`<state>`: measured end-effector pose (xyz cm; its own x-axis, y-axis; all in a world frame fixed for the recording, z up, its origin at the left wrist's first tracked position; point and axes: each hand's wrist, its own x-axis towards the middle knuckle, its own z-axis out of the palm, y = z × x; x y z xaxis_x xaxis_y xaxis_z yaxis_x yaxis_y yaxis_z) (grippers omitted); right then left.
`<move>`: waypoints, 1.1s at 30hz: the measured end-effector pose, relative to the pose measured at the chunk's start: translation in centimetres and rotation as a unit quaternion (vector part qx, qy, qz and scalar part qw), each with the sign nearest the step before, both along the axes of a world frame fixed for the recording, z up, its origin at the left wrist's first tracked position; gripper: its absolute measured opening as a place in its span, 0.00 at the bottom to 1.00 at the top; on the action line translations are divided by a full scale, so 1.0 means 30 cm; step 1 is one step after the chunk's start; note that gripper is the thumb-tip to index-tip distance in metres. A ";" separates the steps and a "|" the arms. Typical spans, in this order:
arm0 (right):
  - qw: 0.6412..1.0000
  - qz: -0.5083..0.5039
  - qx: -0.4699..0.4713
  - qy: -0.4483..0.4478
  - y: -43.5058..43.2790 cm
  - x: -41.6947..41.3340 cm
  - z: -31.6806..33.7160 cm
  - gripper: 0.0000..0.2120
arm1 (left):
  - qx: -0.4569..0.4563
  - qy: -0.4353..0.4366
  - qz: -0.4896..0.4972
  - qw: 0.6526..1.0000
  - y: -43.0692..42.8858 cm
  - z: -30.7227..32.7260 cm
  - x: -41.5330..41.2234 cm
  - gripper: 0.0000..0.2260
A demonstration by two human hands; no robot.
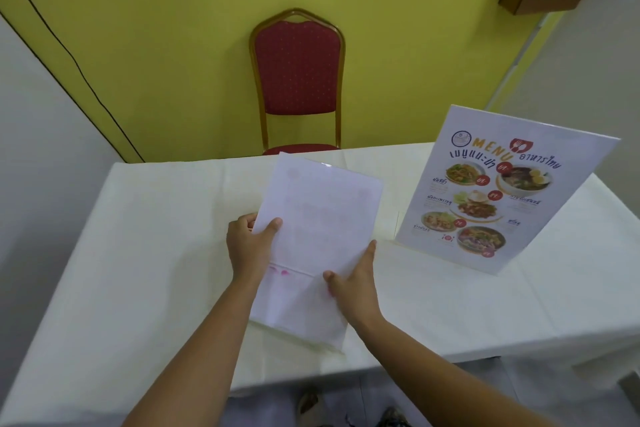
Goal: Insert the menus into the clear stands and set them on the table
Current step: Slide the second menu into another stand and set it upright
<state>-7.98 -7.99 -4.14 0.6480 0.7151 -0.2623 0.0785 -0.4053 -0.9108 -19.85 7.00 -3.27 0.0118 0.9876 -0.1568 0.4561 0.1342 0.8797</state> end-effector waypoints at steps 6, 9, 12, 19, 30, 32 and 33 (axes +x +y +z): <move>0.990 -0.028 0.101 -0.095 0.056 0.042 0.131 0.40 | 0.066 -0.041 -0.022 0.997 0.063 0.138 0.049 0.24; 0.983 -0.035 0.112 -0.143 0.067 0.090 0.173 0.38 | 0.094 -0.065 -0.054 0.992 0.067 0.183 0.097 0.27; 0.979 -0.037 0.102 -0.171 0.069 0.123 0.212 0.38 | 0.094 -0.056 -0.084 0.990 0.079 0.201 0.144 0.34; 0.976 -0.009 0.078 -0.202 0.058 0.119 0.221 0.37 | 0.081 -0.101 -0.122 0.984 0.073 0.189 0.174 0.28; 0.963 0.113 0.151 -0.195 0.091 0.054 0.303 0.22 | 0.218 0.025 -0.069 0.973 0.047 0.400 0.124 0.37; 0.958 0.145 0.171 -0.177 0.095 0.031 0.321 0.26 | 0.263 0.046 -0.073 0.961 0.035 0.480 0.109 0.37; 0.956 0.164 0.175 -0.168 0.097 0.016 0.326 0.27 | 0.277 0.056 -0.082 0.956 0.025 0.513 0.100 0.39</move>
